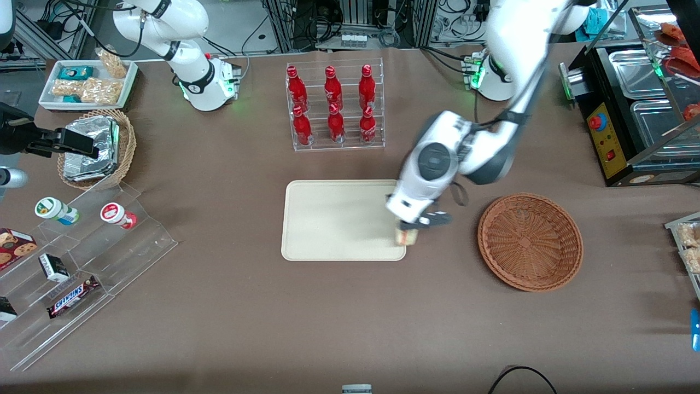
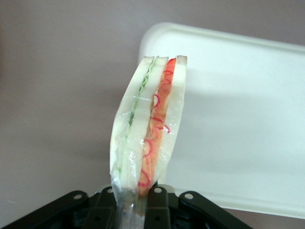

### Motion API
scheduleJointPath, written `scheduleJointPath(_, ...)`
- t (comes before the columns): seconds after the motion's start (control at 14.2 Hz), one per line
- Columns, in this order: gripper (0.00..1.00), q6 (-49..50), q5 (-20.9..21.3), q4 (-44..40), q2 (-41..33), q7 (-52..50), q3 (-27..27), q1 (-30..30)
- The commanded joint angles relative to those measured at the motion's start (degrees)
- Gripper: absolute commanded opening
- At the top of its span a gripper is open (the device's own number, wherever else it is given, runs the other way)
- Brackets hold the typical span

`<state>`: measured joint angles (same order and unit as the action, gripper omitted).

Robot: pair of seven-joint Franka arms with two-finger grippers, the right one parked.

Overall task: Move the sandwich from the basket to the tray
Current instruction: 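Lift the sandwich and carry it with the left gripper toward the white tray, then lower the sandwich onto the tray and open the left gripper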

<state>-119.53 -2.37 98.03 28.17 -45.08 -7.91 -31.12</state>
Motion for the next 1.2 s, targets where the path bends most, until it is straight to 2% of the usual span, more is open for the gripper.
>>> scheduleJointPath(0.0, 0.22, 0.97, 0.35, -7.05, 5.92, -2.64, 0.97, -3.50)
scheduleJointPath(0.35, 0.25, 0.70, 0.26, -10.74, 9.53, -5.46, 0.97, -8.34)
scheduleJointPath(0.99, 0.24, 1.67, 0.62, -18.74, 14.98, -14.50, 1.14, -12.47)
scheduleJointPath(1.13, 0.24, 1.84, 2.97, -18.92, 15.25, -17.14, 1.14, -12.65)
